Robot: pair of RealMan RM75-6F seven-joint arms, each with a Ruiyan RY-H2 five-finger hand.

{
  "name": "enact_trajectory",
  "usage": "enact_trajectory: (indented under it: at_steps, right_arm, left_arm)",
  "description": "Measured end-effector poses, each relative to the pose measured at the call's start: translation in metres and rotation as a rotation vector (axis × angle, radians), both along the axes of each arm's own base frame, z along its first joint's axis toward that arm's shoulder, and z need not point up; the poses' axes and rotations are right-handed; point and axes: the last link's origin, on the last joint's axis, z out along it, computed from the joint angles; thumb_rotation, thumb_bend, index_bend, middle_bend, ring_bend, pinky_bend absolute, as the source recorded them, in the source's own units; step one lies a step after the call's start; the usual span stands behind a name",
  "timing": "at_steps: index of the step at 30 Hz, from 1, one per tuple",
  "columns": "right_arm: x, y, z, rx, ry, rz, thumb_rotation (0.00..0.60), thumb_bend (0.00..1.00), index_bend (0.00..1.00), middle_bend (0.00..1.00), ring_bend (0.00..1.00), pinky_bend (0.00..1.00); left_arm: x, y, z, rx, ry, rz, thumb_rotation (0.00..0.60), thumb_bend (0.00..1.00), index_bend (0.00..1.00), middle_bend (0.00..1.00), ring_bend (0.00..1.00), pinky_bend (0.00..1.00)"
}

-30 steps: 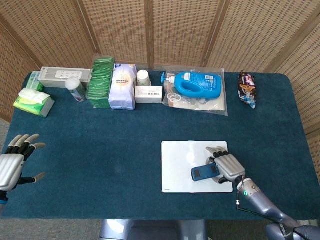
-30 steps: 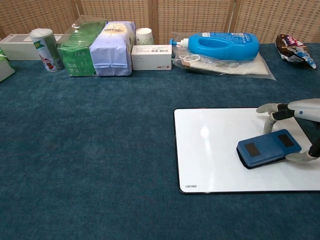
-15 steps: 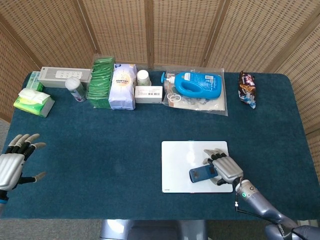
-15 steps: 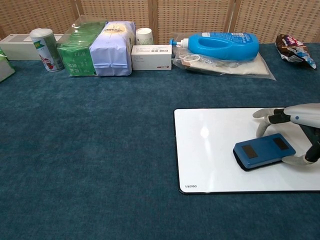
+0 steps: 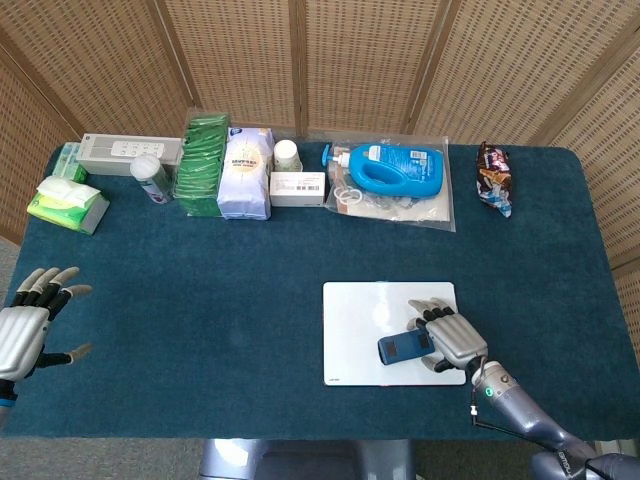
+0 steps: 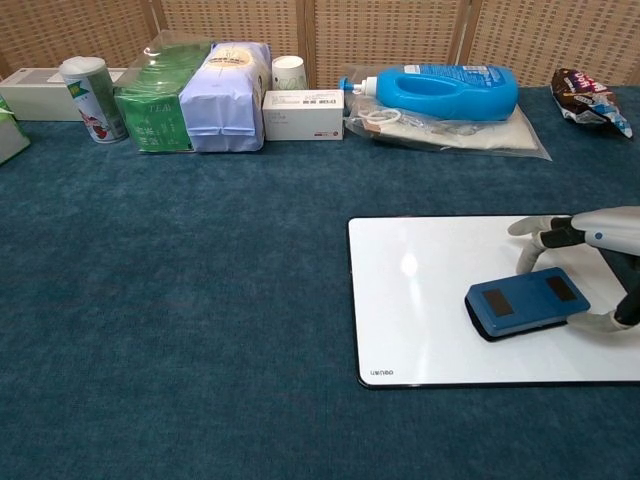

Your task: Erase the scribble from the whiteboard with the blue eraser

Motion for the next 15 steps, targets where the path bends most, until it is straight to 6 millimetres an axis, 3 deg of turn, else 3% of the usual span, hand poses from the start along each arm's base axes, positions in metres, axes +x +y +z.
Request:
enact_trajectory:
  at_steps: [6, 15]
  right_arm:
    - [-0.0003, 0.0006, 0.0008, -0.002, -0.003, -0.004, 0.6, 0.33, 0.35, 0.01, 0.0, 0.0]
    - [-0.0018, 0.0014, 0.0005, -0.006, -0.007, -0.009, 0.6, 0.33, 0.36, 0.01, 0.0, 0.0]
  left_arm:
    - [0.0, 0.0, -0.0013, -0.003, 0.0, 0.0, 0.6, 0.17, 0.25, 0.12, 0.08, 0.0]
    - [0.0, 0.0, 0.0, 0.001, 0.002, 0.0, 0.6, 0.17, 0.25, 0.12, 0.08, 0.0]
